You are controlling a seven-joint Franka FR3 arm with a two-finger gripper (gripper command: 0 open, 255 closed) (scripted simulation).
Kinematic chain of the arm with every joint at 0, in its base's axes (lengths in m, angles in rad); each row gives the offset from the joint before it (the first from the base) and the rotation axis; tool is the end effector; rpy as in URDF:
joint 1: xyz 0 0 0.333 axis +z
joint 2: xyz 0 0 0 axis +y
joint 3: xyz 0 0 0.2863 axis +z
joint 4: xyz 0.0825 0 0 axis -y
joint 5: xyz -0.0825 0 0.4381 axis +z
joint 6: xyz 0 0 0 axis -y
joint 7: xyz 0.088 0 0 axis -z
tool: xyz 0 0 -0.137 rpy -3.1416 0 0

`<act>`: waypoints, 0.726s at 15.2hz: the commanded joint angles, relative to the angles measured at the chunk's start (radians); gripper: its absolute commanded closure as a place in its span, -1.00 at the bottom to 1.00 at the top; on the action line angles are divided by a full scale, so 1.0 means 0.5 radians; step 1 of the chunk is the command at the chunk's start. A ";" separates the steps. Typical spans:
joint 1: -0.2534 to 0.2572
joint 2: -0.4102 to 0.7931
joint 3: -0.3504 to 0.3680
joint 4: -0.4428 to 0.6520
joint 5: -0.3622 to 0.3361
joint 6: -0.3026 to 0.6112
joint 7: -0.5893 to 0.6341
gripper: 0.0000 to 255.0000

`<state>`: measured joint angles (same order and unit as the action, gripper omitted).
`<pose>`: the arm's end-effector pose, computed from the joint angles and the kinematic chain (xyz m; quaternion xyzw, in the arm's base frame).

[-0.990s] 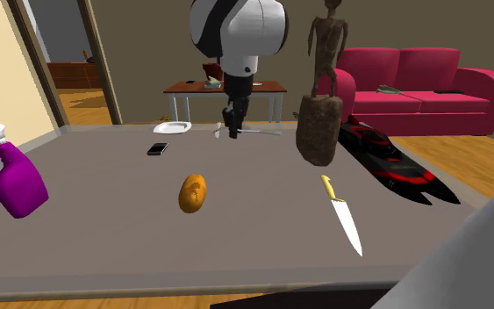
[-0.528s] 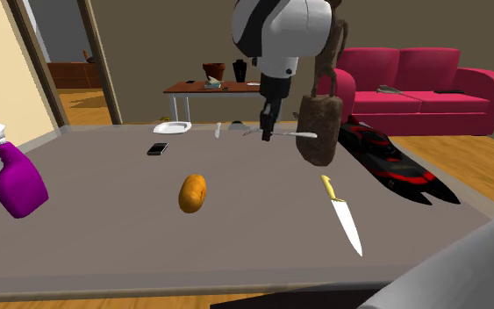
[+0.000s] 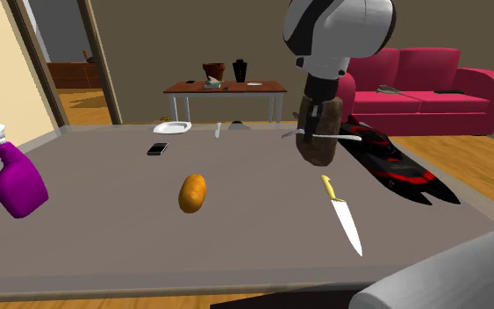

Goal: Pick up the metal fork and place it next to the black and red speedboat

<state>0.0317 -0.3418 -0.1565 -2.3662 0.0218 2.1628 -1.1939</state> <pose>0.5144 -0.0613 0.3870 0.8594 0.5056 0.0748 0.0127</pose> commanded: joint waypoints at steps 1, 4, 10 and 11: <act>-0.025 -0.010 -0.046 -0.021 -0.008 0.009 -0.070 1.00; -0.023 0.018 -0.051 -0.079 -0.003 0.094 -0.080 1.00; -0.018 0.089 -0.063 -0.183 0.014 0.268 -0.102 1.00; -0.017 0.103 -0.065 -0.199 0.017 0.297 -0.106 1.00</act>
<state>0.0228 -0.2989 -0.1873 -2.4584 0.0286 2.2954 -1.2438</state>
